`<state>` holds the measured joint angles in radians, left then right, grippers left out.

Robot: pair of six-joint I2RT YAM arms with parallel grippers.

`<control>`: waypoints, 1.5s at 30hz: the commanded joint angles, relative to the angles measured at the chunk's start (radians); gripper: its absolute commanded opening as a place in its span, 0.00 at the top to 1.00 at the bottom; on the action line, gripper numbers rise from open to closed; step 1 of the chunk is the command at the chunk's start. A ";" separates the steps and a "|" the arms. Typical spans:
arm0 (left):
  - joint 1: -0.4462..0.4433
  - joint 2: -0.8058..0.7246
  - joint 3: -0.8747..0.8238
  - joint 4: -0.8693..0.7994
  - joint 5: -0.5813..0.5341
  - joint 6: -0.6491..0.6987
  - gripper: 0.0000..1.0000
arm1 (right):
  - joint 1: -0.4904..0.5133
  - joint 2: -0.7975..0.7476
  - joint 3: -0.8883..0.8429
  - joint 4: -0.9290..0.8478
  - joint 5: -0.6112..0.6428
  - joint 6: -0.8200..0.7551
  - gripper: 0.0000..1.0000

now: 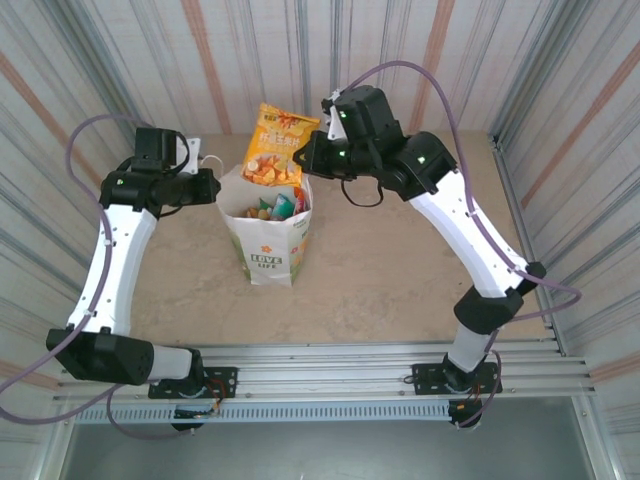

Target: Place the snacks into the paper bag

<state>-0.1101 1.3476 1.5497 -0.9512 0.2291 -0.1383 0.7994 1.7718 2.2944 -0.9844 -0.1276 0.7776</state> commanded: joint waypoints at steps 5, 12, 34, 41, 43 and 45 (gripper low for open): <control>0.010 -0.024 -0.025 0.042 0.096 0.019 0.98 | 0.017 0.137 0.135 -0.209 0.046 0.022 1.00; 0.009 -0.055 -0.039 0.065 0.161 0.022 0.99 | 0.015 0.225 0.162 -0.232 0.029 0.016 1.00; 0.009 -0.080 -0.058 0.104 0.189 0.019 0.97 | 0.046 0.408 0.281 -0.301 -0.116 0.016 1.00; 0.008 -0.088 -0.063 0.117 0.225 0.013 0.97 | 0.023 0.459 0.281 -0.275 -0.126 0.019 0.99; 0.007 -0.090 -0.066 0.121 0.229 0.013 0.97 | 0.018 0.477 0.281 -0.269 -0.148 0.019 0.96; 0.007 -0.092 -0.071 0.126 0.228 0.012 0.97 | 0.014 0.497 0.284 -0.279 -0.159 0.018 0.94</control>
<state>-0.1104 1.2926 1.4906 -0.8608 0.4225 -0.1307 0.8219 2.2330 2.5462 -1.2510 -0.2569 0.7818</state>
